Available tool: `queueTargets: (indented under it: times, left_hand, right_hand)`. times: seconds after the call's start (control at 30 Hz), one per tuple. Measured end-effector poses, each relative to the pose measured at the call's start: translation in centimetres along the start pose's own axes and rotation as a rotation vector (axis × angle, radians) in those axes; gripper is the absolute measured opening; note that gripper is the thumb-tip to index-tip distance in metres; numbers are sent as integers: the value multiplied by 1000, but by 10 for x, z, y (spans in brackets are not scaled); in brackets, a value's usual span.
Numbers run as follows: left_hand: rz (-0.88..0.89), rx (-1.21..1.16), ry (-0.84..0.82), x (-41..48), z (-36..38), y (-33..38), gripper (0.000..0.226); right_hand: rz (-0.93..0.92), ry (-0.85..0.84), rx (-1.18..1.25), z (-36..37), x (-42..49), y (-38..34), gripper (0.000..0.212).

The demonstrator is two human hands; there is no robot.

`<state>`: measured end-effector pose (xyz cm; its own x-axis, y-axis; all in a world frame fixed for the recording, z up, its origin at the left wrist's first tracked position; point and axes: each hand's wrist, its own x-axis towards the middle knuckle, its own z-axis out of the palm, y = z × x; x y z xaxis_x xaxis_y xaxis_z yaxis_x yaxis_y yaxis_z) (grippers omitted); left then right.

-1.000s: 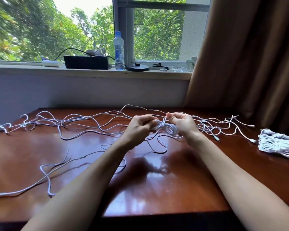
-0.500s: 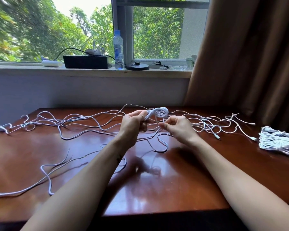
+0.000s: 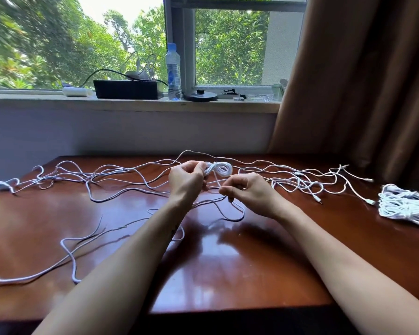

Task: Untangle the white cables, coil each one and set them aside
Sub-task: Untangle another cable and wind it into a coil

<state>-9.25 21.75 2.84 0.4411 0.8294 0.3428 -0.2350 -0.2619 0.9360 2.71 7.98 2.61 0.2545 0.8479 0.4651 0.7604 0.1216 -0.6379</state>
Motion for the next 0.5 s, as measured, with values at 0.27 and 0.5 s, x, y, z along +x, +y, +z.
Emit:
queueTargets:
  times: [0.27,0.5]
  left_hand:
    - [334,433,-13,0,-7,-7,16]
    - [382,541,-121,4,-8,-13,20]
  right_hand:
    - [-51,32,-55,-4,-1,-2,8]
    - [-102,186,-102,-9,0,-1,5]
